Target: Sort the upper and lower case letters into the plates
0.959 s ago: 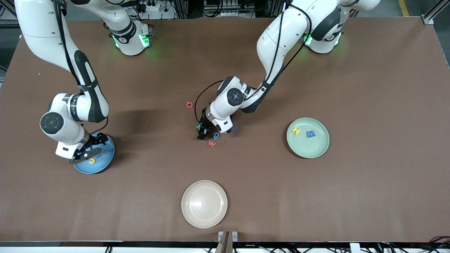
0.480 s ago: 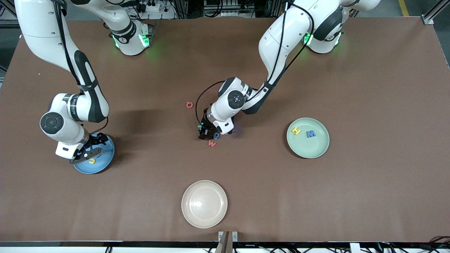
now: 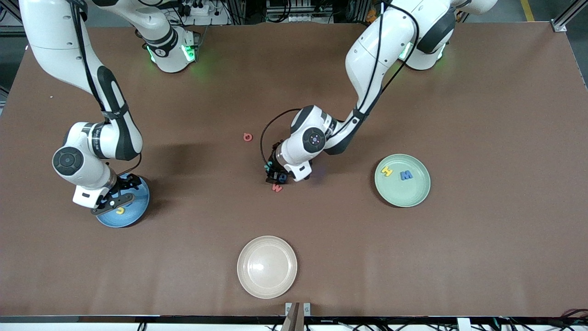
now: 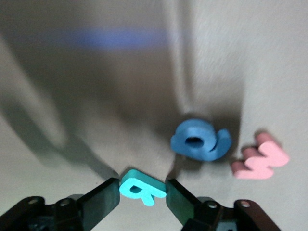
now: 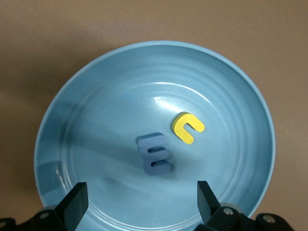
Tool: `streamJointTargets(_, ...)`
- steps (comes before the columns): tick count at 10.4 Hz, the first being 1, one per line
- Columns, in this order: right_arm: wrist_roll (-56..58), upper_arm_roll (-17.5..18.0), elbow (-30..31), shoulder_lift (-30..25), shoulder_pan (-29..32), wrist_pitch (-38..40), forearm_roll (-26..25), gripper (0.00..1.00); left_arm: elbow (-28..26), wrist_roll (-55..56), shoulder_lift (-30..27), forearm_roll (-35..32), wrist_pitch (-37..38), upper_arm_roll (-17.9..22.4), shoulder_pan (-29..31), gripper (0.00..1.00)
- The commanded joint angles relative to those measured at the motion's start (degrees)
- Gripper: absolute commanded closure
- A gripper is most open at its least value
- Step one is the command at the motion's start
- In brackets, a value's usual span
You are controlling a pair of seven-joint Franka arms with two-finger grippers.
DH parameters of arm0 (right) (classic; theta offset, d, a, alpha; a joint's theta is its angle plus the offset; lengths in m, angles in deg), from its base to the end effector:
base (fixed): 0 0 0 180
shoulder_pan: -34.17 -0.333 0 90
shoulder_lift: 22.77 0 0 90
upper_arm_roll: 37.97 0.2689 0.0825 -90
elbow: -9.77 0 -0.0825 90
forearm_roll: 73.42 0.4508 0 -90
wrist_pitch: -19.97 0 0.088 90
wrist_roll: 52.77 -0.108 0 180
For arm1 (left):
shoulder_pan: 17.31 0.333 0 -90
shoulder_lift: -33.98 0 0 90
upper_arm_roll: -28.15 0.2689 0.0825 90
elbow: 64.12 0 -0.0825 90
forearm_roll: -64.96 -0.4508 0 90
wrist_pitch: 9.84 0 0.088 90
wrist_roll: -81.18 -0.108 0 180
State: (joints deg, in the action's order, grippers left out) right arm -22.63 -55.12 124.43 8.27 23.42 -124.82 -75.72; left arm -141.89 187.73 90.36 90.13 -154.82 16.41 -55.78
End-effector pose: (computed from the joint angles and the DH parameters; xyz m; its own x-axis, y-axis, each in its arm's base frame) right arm 0.6185 -0.0794 0.1006 0.8828 0.4612 -0.0891 0.4697 -0.8699 0.1506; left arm 0.5086 -0.5649 0.0786 0.1104 0.8806 -0.4608 0.9870 -0.1516 -0.0534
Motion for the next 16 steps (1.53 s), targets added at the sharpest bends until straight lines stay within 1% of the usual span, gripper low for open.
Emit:
streamJointTargets(1, 0.5, 0.1, -0.3, 0.3, 0.1, -0.3, -0.5, 0.00, -1.1, -2.2, -1.4, -0.3, 3.0, -0.1, 1.5, 0.50)
streamJointTargets(8, 0.5, 0.1, -0.3, 0.3, 0.1, -0.4, -0.5, 0.00, -1.0, -2.9, -0.9, -0.1, 3.3, -0.1, 0.9, 0.50)
streamJointTargets(11, 0.5, 0.1, -0.3, 0.3, 0.1, -0.4, -0.5, 0.00, 0.9, -1.8, 0.3, 0.4, 2.9, -0.1, 0.1, 0.51)
streamJointTargets(12, 0.5, 0.0, -0.3, 0.3, 0.1, -0.4, -0.5, 0.00, 1.2, -1.3, 0.6, 0.4, 2.7, -0.1, -0.2, 0.60)
streamJointTargets(13, 0.5, 0.1, -0.3, 0.3, 0.1, -0.4, -0.5, 0.00, 1.2, -1.3, 0.8, 0.4, 2.2, -0.1, -0.6, 0.73)
streamJointTargets(14, 0.5, 0.1, -0.3, 0.3, 0.1, -0.4, -0.5, 0.00, 1.2, -1.3, 0.9, 0.4, 2.1, -0.1, -0.7, 0.83)
streamJointTargets(15, 0.5, 0.0, -0.3, 0.3, 0.1, -0.4, -0.5, 0.00, 1.2, -1.5, 0.9, 0.4, 2.1, -0.1, -0.6, 0.91)
streamJointTargets(16, 0.5, 0.1, -0.3, 0.3, 0.1, -0.4, -0.5, 0.00, 1.2, -1.7, 0.8, 0.4, 2.1, -0.1, -0.6, 0.93)
